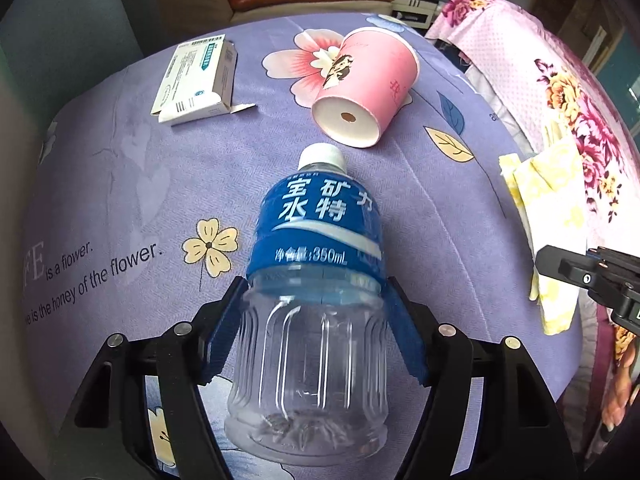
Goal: Collect trash
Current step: 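Carry the pad and water bottle over the teal bin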
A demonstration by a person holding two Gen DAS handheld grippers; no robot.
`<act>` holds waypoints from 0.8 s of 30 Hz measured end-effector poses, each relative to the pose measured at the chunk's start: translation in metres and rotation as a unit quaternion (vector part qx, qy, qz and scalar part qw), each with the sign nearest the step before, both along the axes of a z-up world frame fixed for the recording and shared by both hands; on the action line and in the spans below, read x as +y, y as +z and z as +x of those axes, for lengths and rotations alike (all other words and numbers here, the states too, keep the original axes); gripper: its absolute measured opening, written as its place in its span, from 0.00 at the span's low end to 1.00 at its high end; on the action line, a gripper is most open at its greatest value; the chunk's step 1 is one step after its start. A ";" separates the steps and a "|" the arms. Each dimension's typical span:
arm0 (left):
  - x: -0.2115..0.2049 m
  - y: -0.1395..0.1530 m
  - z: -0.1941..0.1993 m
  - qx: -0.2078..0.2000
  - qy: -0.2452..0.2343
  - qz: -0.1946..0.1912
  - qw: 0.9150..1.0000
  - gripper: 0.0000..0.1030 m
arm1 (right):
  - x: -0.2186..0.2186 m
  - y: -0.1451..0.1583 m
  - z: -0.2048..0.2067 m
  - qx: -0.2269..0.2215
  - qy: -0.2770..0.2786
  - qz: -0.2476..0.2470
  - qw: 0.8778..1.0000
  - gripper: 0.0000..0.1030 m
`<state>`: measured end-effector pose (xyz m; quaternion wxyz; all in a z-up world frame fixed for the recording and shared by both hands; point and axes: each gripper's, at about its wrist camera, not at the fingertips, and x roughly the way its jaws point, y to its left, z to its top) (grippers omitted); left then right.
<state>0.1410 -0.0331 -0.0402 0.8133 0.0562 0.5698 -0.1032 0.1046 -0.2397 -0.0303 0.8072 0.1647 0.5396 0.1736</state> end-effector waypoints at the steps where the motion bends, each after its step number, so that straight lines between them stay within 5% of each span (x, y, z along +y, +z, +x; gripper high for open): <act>1: -0.001 -0.001 0.001 0.001 0.001 0.001 1.000 0.78 | 0.000 0.000 0.000 0.001 0.000 0.000 1.000 0.12; 6: -0.001 -0.009 0.005 0.009 0.006 -0.004 1.000 0.79 | 0.001 -0.005 0.003 0.006 0.002 0.001 1.000 0.12; 8: 0.000 -0.012 0.003 0.008 0.009 0.005 1.000 0.64 | 0.000 -0.006 0.004 0.007 0.001 0.001 1.000 0.12; 24: -0.053 0.029 -0.030 -0.033 -0.046 -0.002 0.998 0.64 | -0.040 0.011 -0.009 -0.023 -0.049 0.036 0.998 0.12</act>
